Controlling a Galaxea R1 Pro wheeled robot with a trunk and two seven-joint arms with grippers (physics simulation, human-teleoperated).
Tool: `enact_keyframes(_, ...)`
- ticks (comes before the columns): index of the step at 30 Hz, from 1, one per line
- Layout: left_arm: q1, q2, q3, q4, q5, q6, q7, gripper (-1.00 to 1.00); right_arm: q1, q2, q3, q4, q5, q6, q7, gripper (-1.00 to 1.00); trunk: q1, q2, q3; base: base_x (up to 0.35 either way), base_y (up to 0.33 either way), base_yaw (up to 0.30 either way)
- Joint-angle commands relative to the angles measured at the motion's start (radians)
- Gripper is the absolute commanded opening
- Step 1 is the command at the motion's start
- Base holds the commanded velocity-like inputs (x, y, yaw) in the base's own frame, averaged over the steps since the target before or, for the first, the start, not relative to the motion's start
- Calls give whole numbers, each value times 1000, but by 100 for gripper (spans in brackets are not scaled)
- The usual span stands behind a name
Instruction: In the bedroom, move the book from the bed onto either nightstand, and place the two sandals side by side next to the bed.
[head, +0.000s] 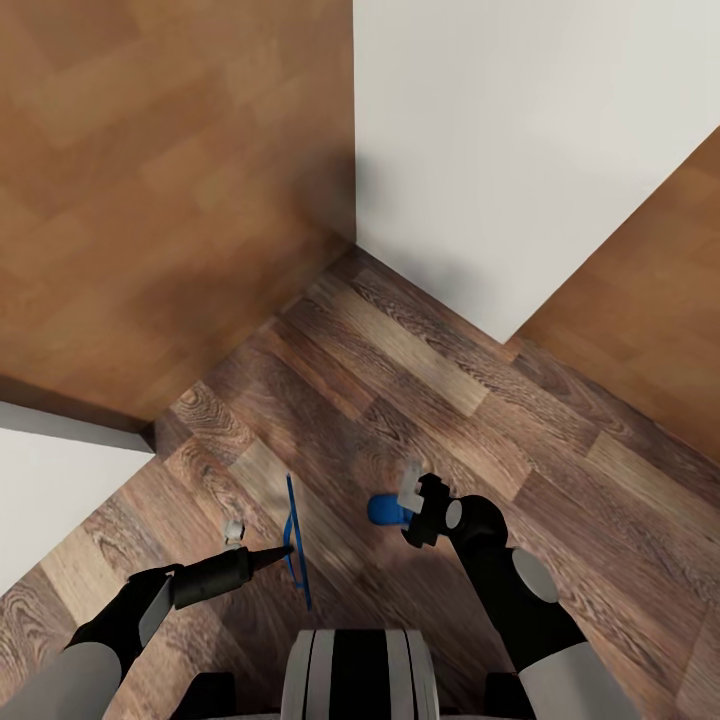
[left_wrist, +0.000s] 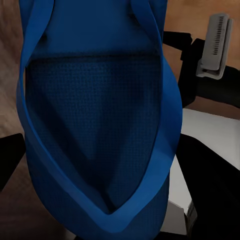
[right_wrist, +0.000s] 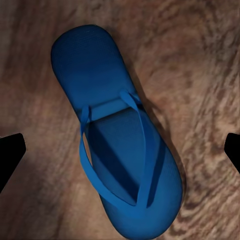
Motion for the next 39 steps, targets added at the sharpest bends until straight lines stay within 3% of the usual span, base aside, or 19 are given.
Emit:
enact_keyframes(1, 0, 0, 1, 0, 2, 11, -4, -100, -1, 0, 1, -1, 6, 4, 5, 100, 0, 0, -5, 0, 0, 0)
enact_keyframes(8, 0, 1, 1, -1, 2, 11, -5, -100, 0, 0, -3, 0, 6, 4, 5, 100, 1, -1, -8, 0, 0, 0)
enact_keyframes(15, 0, 1, 1, 0, 2, 11, -5, -100, -1, 0, -5, -1, 6, 4, 6, 100, 4, -2, -35, 0, 0, 0)
enact_keyframes(39, 0, 1, 1, 1, 2, 9, -3, -100, 0, -1, -7, -4, 6, 4, 6, 100, 4, -2, -35, 41, 0, 0)
